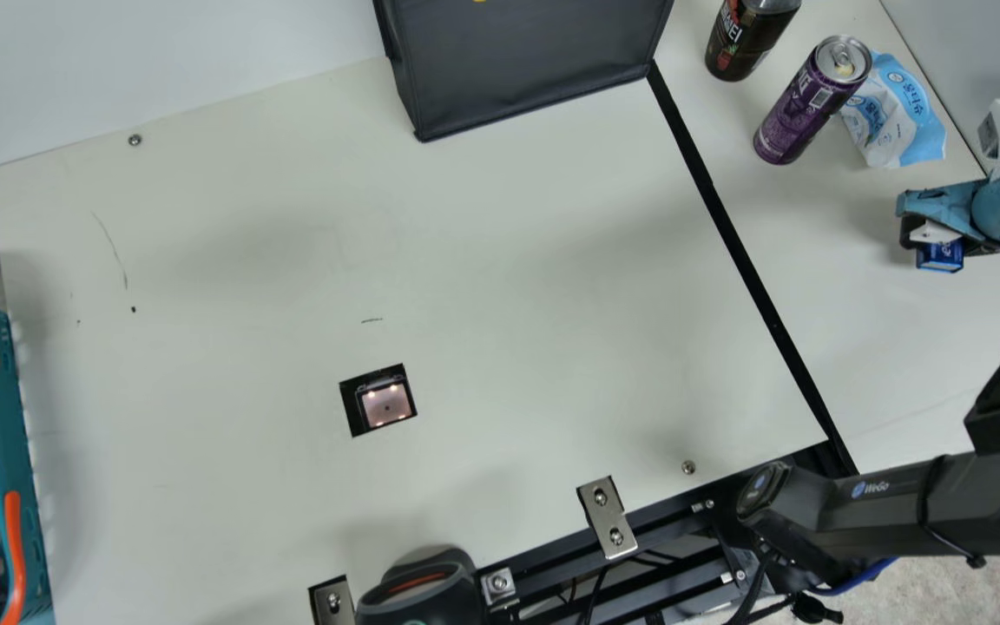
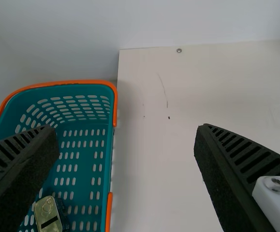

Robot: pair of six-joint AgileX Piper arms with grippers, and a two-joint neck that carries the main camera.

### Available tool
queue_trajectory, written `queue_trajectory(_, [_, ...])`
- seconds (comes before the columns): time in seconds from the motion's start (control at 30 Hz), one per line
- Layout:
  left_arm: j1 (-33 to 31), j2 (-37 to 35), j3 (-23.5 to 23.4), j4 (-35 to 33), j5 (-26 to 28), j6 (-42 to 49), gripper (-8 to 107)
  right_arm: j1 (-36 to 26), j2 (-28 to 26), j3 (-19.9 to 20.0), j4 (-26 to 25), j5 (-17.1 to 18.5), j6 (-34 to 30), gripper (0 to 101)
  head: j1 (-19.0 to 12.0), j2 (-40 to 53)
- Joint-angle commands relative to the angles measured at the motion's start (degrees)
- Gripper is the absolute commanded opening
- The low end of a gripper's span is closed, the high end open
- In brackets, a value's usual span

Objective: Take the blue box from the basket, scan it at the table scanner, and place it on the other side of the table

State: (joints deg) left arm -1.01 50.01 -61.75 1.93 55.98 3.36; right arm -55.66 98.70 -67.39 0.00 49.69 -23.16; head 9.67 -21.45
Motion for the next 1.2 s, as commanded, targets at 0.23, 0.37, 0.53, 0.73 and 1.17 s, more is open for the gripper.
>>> queue_trajectory(0.23, [0.0,0.0,0.0,0.0,0.0,0.0,90,0.6,3.8,-3.5,-1.7,-0.7,1.3,0,-1.7,-0.1])
queue_trajectory(0.37, [0.0,0.0,0.0,0.0,0.0,0.0,90,0.8,5.2,-4.6,-2.7,-1.3,2.0,0,-1.7,-0.1])
queue_trajectory(0.53, [0.0,0.0,0.0,0.0,0.0,0.0,90,1.0,6.6,-5.7,-3.4,-1.5,2.6,0,-1.7,-0.1])
queue_trajectory(0.73, [0.0,0.0,0.0,0.0,0.0,0.0,90,1.2,7.8,-6.4,-3.6,-1.7,2.8,0,-1.7,-0.1])
queue_trajectory(1.17, [0.0,0.0,0.0,0.0,0.0,0.0,90,1.7,8.9,-7.0,-3.2,-1.7,2.7,33,-1.7,-0.1])
